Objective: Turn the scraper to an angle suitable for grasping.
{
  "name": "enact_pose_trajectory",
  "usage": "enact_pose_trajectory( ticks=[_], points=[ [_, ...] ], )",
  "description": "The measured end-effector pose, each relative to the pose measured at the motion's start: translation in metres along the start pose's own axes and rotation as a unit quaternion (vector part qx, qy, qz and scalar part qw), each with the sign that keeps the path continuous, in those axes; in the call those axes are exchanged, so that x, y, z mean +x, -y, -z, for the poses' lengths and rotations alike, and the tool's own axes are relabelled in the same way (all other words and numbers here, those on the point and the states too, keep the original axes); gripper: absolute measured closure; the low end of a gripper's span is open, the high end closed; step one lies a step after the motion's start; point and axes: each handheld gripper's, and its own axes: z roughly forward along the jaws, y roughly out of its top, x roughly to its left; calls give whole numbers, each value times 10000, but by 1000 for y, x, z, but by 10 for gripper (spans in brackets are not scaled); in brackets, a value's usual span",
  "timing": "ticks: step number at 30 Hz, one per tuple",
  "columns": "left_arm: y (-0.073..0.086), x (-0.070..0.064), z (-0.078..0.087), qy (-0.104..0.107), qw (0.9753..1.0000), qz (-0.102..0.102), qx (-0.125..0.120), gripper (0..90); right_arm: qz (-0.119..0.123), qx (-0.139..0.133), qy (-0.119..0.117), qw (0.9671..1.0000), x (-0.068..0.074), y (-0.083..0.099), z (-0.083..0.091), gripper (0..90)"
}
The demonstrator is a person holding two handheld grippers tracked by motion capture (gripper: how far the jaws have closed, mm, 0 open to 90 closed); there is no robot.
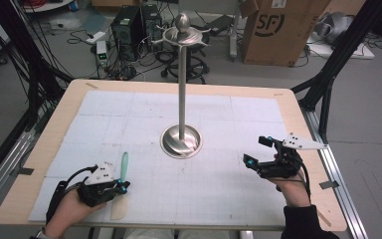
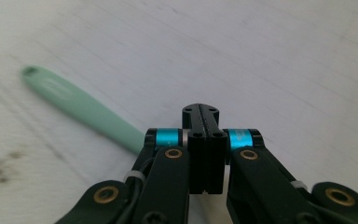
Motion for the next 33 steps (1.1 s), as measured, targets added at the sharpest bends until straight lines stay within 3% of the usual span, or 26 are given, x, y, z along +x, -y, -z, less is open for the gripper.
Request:
enact_pose_trajectory(
  ticks=[3,6,11,13,17,22,26,29,33],
  points=[
    [5,18,1,-514,9980,341,-156,900,-1,17,11,10000,-1,0,-1,11],
    [7,30,-4,-784,9946,627,-245,900,-18,55,21,10000,-2,1,-2,12],
    [1,36,-23,-1126,9913,679,-51,900,-29,49,33,10000,-3,1,-1,11],
    [0,39,-26,-1121,9908,757,-71,900,-22,49,25,10000,-3,1,0,11],
    [-3,34,-31,-1235,9904,625,-43,900,-29,44,48,10000,-4,1,0,12],
    [-11,24,-39,-966,9938,548,-36,900,-25,52,44,10000,-4,2,0,12],
    [-19,11,-49,-727,9966,389,-4,900,-30,60,47,10000,-4,2,-1,11],
    [-24,0,-54,-662,9976,178,8,900,-44,64,45,10000,-4,2,-1,12],
    [-29,-13,-60,-392,9992,0,23,900,-39,77,40,10000,-5,2,-1,11]
  ],
)
